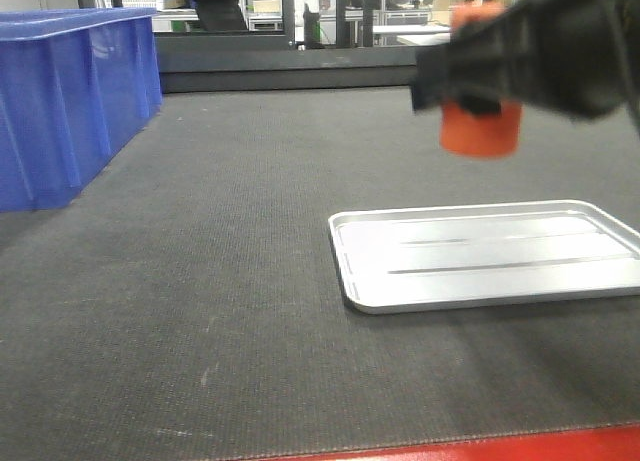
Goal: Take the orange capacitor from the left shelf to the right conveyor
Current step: 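Move the right gripper over the silver tray on the conveyor, then lower the orange cylinder upright onto the silver tray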
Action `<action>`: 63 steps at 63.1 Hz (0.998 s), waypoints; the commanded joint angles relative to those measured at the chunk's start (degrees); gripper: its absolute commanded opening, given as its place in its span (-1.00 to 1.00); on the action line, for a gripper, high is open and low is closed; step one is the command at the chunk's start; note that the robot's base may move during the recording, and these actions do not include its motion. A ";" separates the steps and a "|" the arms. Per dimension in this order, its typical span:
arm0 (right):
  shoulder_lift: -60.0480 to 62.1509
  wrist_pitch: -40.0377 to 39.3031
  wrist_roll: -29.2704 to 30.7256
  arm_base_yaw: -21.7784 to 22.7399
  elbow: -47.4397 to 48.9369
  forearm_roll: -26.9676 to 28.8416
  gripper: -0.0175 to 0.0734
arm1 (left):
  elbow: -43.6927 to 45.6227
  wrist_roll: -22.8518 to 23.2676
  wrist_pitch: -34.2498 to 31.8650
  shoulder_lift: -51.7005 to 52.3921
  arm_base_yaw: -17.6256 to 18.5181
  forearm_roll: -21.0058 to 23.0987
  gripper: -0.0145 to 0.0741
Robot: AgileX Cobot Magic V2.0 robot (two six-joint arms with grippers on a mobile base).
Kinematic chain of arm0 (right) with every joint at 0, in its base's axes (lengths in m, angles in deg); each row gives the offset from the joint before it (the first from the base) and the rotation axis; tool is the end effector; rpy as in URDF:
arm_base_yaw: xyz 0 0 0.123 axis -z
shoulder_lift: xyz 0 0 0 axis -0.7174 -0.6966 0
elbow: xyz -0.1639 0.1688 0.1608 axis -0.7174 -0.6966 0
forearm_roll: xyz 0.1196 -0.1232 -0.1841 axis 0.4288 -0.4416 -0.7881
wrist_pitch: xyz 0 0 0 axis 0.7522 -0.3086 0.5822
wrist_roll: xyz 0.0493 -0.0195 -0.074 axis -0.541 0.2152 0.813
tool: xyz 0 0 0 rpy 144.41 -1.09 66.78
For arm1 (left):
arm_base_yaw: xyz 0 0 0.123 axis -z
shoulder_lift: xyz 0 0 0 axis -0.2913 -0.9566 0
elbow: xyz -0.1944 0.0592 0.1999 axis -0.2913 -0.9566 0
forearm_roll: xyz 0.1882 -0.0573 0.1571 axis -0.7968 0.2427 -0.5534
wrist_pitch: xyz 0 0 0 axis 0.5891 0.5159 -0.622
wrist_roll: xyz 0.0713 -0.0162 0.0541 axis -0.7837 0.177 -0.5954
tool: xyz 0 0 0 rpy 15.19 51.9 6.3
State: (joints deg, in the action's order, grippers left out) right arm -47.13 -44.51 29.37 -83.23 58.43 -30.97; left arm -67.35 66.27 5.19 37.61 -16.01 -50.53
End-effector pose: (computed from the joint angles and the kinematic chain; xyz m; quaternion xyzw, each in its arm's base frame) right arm 0.2121 0.1254 0.2328 -0.1066 0.7916 0.1065 0.5922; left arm 0.0566 -0.0009 0.2011 -0.0049 0.6870 -0.0166 0.7264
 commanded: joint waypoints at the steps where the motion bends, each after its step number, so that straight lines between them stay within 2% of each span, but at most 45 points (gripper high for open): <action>1: -0.98 -9.34 -1.64 0.18 -0.65 1.74 -0.50 | -1.25 0.13 -5.18 0.51 0.05 0.06 -0.96; 11: -2.94 -15.06 -3.85 0.18 -3.70 2.19 -0.50 | -1.25 0.13 -5.18 0.51 0.05 0.06 -0.96; 57: -11.24 -21.00 -4.40 0.18 -4.06 2.29 -0.50 | -1.25 0.13 -5.18 0.51 0.05 0.06 -0.96; 63: -11.24 -22.85 -6.40 0.18 -4.06 2.29 -0.49 | -1.25 0.13 -5.18 0.51 0.05 0.06 -0.96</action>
State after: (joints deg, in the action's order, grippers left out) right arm -59.99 -60.71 24.67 -83.23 53.29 -27.34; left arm -67.35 66.27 5.19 37.61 -16.01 -50.53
